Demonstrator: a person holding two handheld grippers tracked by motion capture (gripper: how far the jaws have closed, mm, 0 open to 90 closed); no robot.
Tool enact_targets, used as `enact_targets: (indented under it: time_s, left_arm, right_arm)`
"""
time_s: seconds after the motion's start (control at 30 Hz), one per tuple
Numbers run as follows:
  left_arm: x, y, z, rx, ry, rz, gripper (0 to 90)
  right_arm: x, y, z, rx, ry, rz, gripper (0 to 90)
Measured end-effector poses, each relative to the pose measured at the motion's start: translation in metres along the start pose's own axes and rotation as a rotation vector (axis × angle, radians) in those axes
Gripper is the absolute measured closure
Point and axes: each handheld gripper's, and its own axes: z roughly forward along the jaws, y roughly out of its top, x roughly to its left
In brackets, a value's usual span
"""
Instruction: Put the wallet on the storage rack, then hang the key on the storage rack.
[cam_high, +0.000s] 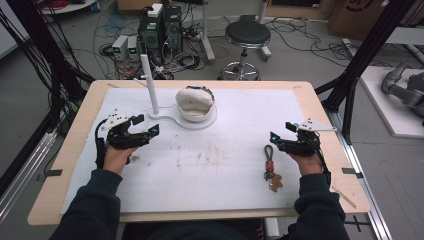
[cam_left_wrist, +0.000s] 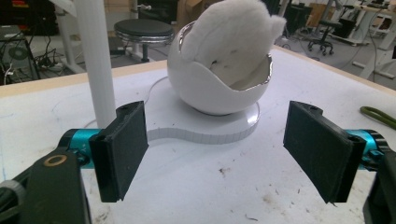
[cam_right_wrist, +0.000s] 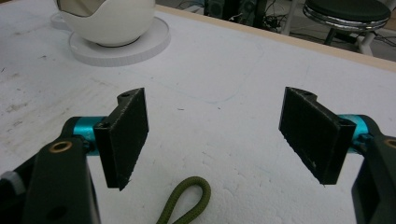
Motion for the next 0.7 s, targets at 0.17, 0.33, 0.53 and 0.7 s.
enact_targets:
  time_s: [0.17, 0.33, 0.53, 0.7]
  left_arm:
    - [-0.0013, 0.0011, -0.0024, -0.013, 0.016, 0.004, 21.8]
    - [0.0000, -0.0013, 0.0016, 0.009, 0.012, 0.011, 21.9]
    - [0.0012, -0.0019, 0.0027, 0.005, 0.013, 0.007, 21.9]
    - [0.0012, -0.0029, 0.0049, 0.013, 0.014, 0.011, 22.1]
  right_arm:
    - [0.0015, -0.0003, 0.0002, 0.000, 0.013, -0.008, 24.5]
    - [-0.0009, -0.0025, -0.0016, -0.002, 0.013, 0.004, 24.5]
    - [0.0005, -0.0038, -0.0019, 0.007, 0.016, 0.009, 25.0]
    - [0.0046, -0.0098, 0.0002, 0.070, 0.052, -0.015, 36.0]
